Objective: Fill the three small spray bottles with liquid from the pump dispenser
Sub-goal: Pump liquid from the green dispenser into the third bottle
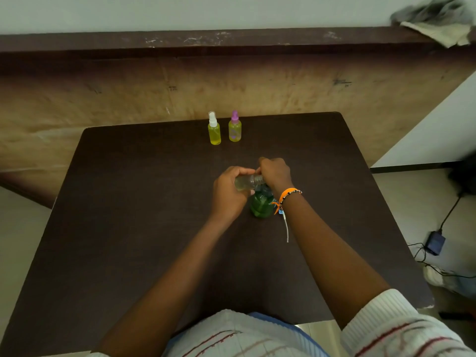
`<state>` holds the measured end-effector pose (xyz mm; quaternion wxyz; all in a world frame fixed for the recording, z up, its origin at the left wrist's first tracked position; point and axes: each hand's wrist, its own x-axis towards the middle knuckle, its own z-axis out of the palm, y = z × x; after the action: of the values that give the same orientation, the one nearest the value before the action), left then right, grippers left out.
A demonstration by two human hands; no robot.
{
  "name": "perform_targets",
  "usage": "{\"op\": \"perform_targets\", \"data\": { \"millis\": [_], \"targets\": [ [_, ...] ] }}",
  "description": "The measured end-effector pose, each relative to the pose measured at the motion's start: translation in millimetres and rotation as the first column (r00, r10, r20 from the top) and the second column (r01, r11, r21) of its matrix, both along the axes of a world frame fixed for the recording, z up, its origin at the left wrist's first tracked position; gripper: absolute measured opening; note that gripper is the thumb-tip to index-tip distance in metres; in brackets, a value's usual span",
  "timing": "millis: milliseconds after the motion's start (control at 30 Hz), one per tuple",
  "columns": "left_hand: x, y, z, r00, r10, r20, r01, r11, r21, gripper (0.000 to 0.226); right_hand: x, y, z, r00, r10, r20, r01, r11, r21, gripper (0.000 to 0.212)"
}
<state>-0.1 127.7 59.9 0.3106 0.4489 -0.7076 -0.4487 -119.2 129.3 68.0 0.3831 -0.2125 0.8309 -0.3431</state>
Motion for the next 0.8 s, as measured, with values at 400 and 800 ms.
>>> {"op": "perform_targets", "data": {
  "millis": [400, 800],
  "targets": [
    [-1.0, 1.3, -2.2, 1.000, 0.017, -0.011, -0.017, 1.000, -0.005, 0.043, -2.2, 0.0, -7.0, 0.996, -0.042, -0.074, 0.042, 0.999, -0.001, 0.042],
    [1.3, 0.4, 1.5, 1.000, -0.008, -0.009, 0.008, 1.000, -0.025, 0.044, 1.8, 2.3, 2.8, 1.000, -0.015, -0.012, 0.015, 1.000, -0.023, 0.059]
  ]
}}
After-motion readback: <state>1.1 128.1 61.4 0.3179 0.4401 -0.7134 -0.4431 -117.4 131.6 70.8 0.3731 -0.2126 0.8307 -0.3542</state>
